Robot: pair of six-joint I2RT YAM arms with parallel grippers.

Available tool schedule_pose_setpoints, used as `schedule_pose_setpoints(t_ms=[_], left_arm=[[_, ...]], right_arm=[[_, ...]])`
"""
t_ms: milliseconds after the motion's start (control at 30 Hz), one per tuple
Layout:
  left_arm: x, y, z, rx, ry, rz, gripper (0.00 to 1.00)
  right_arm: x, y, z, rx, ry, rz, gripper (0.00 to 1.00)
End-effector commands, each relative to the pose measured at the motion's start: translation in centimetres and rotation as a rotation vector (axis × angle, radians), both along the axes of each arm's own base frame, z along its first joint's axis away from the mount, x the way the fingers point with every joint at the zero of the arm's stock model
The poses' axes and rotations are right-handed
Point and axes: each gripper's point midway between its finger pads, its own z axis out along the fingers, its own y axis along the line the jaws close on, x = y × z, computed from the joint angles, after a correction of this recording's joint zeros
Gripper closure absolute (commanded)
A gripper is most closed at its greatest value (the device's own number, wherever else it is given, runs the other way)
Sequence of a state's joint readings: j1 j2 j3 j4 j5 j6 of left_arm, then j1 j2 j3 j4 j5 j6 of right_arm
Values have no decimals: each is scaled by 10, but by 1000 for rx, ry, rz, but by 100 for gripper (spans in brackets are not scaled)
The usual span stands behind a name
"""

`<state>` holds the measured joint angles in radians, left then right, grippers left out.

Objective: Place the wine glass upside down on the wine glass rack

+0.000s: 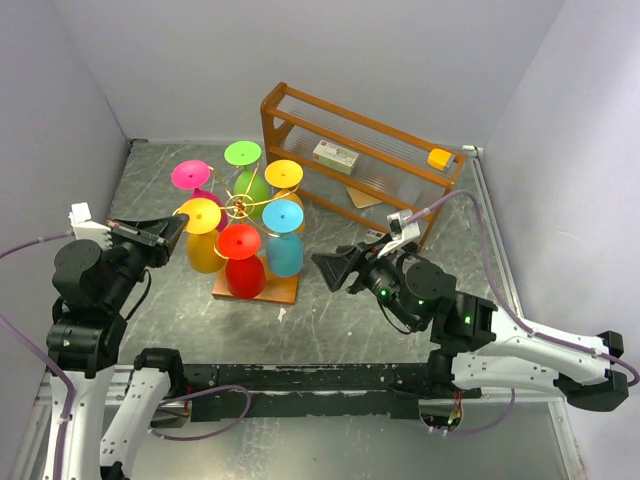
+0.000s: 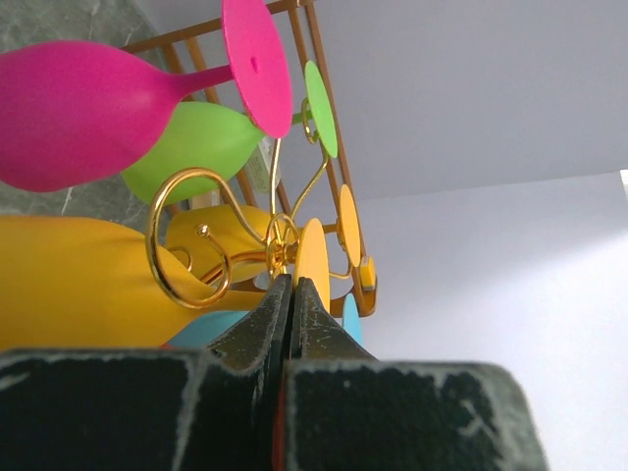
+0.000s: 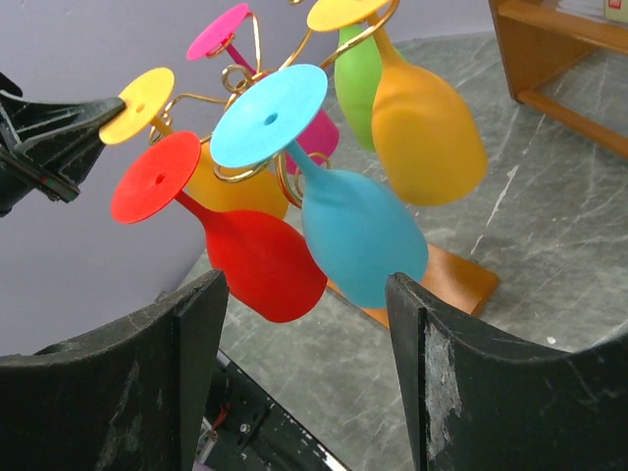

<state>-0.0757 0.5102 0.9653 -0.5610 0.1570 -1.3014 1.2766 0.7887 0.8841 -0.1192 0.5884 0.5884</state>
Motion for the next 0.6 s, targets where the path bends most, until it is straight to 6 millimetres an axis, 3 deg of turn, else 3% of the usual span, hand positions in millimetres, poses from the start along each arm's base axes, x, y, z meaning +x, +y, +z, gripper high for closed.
schedule_pose_setpoints(t_ms=[0, 567], left_arm=[[8, -1, 21, -31, -81, 1, 93], [31, 28, 21, 56, -73, 172, 93]], right_arm=[[-4, -1, -4, 28, 33, 12, 35], [-11, -7, 9, 75, 25, 43, 35]])
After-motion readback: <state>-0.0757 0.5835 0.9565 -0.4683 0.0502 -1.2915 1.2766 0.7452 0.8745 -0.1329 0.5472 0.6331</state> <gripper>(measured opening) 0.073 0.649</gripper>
